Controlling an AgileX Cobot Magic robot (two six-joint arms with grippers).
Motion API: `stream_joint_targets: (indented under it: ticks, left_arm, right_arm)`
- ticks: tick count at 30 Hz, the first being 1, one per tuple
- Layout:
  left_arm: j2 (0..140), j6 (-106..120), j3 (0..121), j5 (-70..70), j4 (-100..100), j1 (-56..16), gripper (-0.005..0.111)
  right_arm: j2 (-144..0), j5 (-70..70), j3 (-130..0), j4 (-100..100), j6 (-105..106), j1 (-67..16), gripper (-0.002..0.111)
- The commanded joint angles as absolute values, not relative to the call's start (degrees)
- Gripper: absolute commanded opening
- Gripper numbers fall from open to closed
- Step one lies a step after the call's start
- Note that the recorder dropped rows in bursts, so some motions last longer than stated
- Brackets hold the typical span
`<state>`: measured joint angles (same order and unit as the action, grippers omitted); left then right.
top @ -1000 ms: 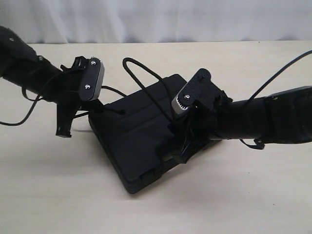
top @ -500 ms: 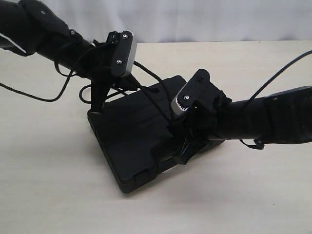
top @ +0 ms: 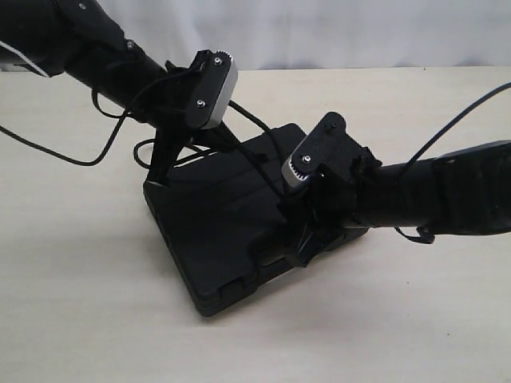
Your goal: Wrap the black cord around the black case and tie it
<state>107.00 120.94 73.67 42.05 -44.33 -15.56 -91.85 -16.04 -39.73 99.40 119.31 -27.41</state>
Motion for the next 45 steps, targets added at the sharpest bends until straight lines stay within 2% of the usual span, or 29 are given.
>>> stream_joint_targets:
  ticks: [1, 9, 12, 15, 21, 23, 29, 38, 45]
  left_arm:
    - [106.15, 122.71, 74.1, 44.39, -45.51, -16.01, 0.0]
    - [105.13, 122.71, 74.1, 46.94, -51.38, -16.01, 0.0]
    - [105.13, 122.71, 74.1, 48.28, -52.96, -16.01, 0.0]
    - [105.13, 122.71, 74.1, 49.39, -54.92, -16.01, 0.0]
    - [105.13, 122.71, 74.1, 49.5, -60.37, -16.01, 0.0]
    - [105.13, 122.71, 74.1, 49.59, -63.92, -16.01, 0.0]
    - [105.13, 122.71, 74.1, 49.33, -65.65, -16.01, 0.0]
    - [105.13, 122.71, 74.1, 49.45, -66.21, -16.01, 0.0]
    - [105.13, 122.71, 74.1, 50.6, -70.75, -16.01, 0.0]
  right_arm:
    - [-91.35, -15.9, -39.88, 99.7, 119.04, -27.15, 0.004]
    - [-91.35, -16.3, -39.88, 99.7, 117.13, -27.15, 0.005]
    - [-91.35, -16.3, -39.88, 99.7, 116.69, -27.15, 0.012]
    - [-91.35, -16.3, -39.88, 99.7, 115.01, -27.15, 0.024]
    - [-89.66, -11.77, -39.88, 99.7, 106.52, -27.15, 0.065]
    - [-86.84, -8.85, -39.5, 99.7, 105.99, -27.15, 0.072]
    - [-75.74, -8.68, -36.01, 99.55, 105.99, -27.15, 0.069]
    - [-67.73, -12.1, -37.67, 99.55, 100.51, -27.15, 0.039]
    - [-71.33, -16.7, -43.07, 95.31, 95.32, -25.84, 0.038]
